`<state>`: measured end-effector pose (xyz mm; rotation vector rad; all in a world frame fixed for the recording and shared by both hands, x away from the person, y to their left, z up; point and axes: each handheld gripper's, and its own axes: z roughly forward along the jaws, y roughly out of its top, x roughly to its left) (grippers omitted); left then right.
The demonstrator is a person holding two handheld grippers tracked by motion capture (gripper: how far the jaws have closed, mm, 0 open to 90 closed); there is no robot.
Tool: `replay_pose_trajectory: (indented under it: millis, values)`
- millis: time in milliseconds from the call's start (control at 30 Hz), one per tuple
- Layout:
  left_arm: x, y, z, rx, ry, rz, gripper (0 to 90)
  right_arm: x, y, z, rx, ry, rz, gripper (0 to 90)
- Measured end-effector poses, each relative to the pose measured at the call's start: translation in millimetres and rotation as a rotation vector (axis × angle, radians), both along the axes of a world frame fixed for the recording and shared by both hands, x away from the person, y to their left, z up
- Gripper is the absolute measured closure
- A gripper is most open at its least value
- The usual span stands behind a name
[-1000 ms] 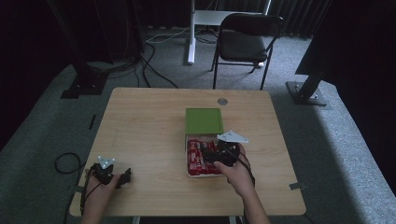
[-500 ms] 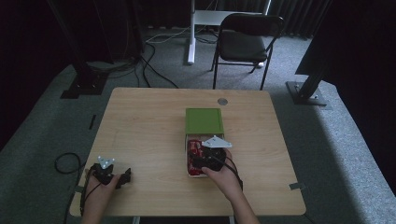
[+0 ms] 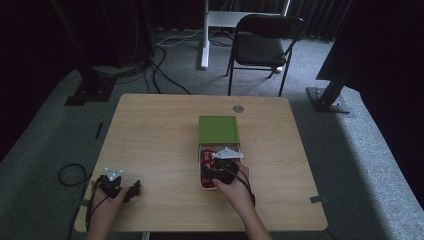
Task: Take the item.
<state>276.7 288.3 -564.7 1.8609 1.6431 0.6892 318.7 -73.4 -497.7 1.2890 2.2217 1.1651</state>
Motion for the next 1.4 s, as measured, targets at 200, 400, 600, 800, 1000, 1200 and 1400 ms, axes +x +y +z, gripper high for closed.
replay_pose_trajectory:
  millis: [200,400,600,800,1000,1200,1400]
  values:
    - [0.0,0.0,0.0,0.000,0.000,0.000,3.6,1.8,2.0,-2.7,-0.002,0.013,0.005,51.5]
    - [0.0,0.0,0.0,0.000,0.000,0.000,3.6,2.5,6.5,-6.8,-0.029,0.020,0.018,55.8]
    - [0.0,0.0,0.0,0.000,0.000,0.000,3.6,3.7,3.6,-3.2,-0.009,0.024,-0.007,68.9]
    - [0.0,0.0,0.0,0.000,0.000,0.000,3.6,1.4,0.0,2.1,-0.005,0.031,0.003,79.1]
    - [0.0,0.0,0.0,0.000,0.000,0.000,3.6,-1.6,-8.6,9.7,0.047,0.026,-0.001,80.4]
    - [-0.3,-0.3,0.0,-0.001,-0.001,0.003,3.6,-3.5,-17.1,19.2,0.072,0.021,0.006,81.5]
    - [-0.3,-0.4,0.0,-0.001,-0.001,0.005,3.6,-7.5,-25.4,23.0,0.092,0.020,0.012,81.6]
